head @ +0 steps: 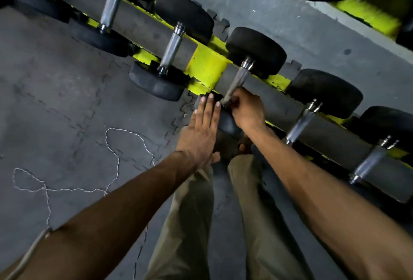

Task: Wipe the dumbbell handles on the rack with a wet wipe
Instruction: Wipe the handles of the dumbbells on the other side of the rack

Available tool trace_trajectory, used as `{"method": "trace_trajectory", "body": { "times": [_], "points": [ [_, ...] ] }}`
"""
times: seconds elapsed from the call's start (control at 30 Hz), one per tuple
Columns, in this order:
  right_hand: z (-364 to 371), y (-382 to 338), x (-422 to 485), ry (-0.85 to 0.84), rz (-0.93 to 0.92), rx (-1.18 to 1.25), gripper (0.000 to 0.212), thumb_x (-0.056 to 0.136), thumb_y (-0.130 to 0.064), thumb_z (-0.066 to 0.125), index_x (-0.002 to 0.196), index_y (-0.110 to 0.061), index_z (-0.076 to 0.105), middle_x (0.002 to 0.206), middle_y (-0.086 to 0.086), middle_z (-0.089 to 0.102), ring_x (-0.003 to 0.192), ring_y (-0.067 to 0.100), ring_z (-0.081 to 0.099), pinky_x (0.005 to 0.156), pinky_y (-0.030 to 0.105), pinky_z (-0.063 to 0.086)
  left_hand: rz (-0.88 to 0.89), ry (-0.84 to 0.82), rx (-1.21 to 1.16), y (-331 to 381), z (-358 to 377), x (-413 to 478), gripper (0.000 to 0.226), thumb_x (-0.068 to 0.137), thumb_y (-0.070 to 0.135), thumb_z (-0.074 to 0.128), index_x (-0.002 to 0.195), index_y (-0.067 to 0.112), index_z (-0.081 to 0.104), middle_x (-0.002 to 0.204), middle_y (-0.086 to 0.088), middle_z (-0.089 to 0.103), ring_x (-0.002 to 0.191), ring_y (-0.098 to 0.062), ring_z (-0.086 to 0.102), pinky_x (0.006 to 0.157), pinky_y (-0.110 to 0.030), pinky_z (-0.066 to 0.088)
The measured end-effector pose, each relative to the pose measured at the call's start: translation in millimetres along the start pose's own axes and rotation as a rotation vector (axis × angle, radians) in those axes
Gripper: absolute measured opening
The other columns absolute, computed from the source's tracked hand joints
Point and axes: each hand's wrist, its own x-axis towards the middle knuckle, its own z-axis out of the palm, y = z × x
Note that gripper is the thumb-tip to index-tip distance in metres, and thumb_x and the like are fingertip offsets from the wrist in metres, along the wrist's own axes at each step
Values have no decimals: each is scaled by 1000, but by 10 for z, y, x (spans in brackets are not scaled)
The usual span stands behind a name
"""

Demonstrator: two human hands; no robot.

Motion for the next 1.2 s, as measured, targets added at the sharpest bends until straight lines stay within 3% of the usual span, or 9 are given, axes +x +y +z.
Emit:
{"method": "trace_trajectory", "body": {
  "times": [0.17, 0.37, 0.5, 0.6, 0.67, 0.8, 0.97, 1.13, 1.2],
  "points": [
    [90, 90, 162, -79, 307, 320, 14, 91, -16, 62, 95, -12, 75, 101, 12, 74, 98, 28, 68, 71, 28, 44, -16, 11, -5, 24, 57, -11, 154, 70, 80, 70, 158, -7, -21, 164, -33, -29, 156, -49, -17, 128, -54, 17],
    [65, 150, 434, -190, 684, 1240, 30, 84, 9, 44, 69, -14, 55, 41, -3, 46, 33, 7, 44, 36, 14, 33, -37, 22, 1, 68, 98, 24, 149, 74, 79, 67, 159, -7, -19, 164, -34, -28, 157, -50, -15, 128, -55, 17],
    [13, 91, 656, -242, 616, 1556, 19, 75, -2, 48, 87, -5, 63, 70, 11, 65, 62, 21, 64, 54, 24, 54, -49, 14, -11, 79, 80, 21, 151, 72, 81, 68, 159, -7, -19, 164, -33, -28, 157, -49, -15, 128, -56, 17],
    [-85, 25, 911, -127, 608, 1816, 18, 86, -14, 43, 84, -10, 60, 71, 8, 67, 61, 22, 66, 62, 33, 60, -60, 10, 4, 69, 74, 31, 152, 71, 81, 68, 158, -7, -20, 164, -34, -28, 157, -49, -14, 127, -56, 17],
    [-39, -9, 899, -66, 618, 1828, 25, 96, -11, 37, 86, -11, 60, 73, 7, 66, 65, 21, 65, 65, 33, 58, -61, -2, -14, 63, 71, 28, 151, 71, 78, 70, 159, -6, -19, 165, -33, -26, 157, -49, -12, 128, -56, 17],
    [38, -23, 722, 46, 635, 1820, 31, 69, -4, 47, 94, -4, 65, 82, 14, 69, 81, 26, 66, 82, 38, 54, -69, -1, 5, 76, 67, 14, 144, 76, 75, 68, 160, -5, -17, 166, -33, -24, 158, -49, -9, 129, -54, 16],
    [-112, -34, 874, -75, 629, 1878, 22, 88, -13, 40, 85, -11, 62, 69, 6, 70, 66, 19, 70, 79, 35, 52, -75, -14, -5, 78, 54, 35, 148, 74, 78, 69, 159, -5, -19, 165, -33, -27, 157, -49, -13, 129, -55, 13],
    [164, 4, 664, 221, 603, 1754, 11, 90, -8, 56, 91, -14, 64, 86, 9, 68, 77, 23, 68, 68, 33, 56, -67, -11, 4, 67, 50, 33, 150, 73, 79, 69, 159, -6, -19, 165, -34, -24, 157, -50, -11, 129, -55, 15],
    [210, 40, 570, 399, 495, 1512, 10, 85, -9, 66, 83, -18, 64, 83, 3, 64, 79, 19, 62, 65, 37, 56, -66, -15, -2, 57, 60, 22, 151, 72, 80, 69, 159, -6, -19, 165, -34, -24, 157, -50, -11, 128, -55, 16]
  ]
}}
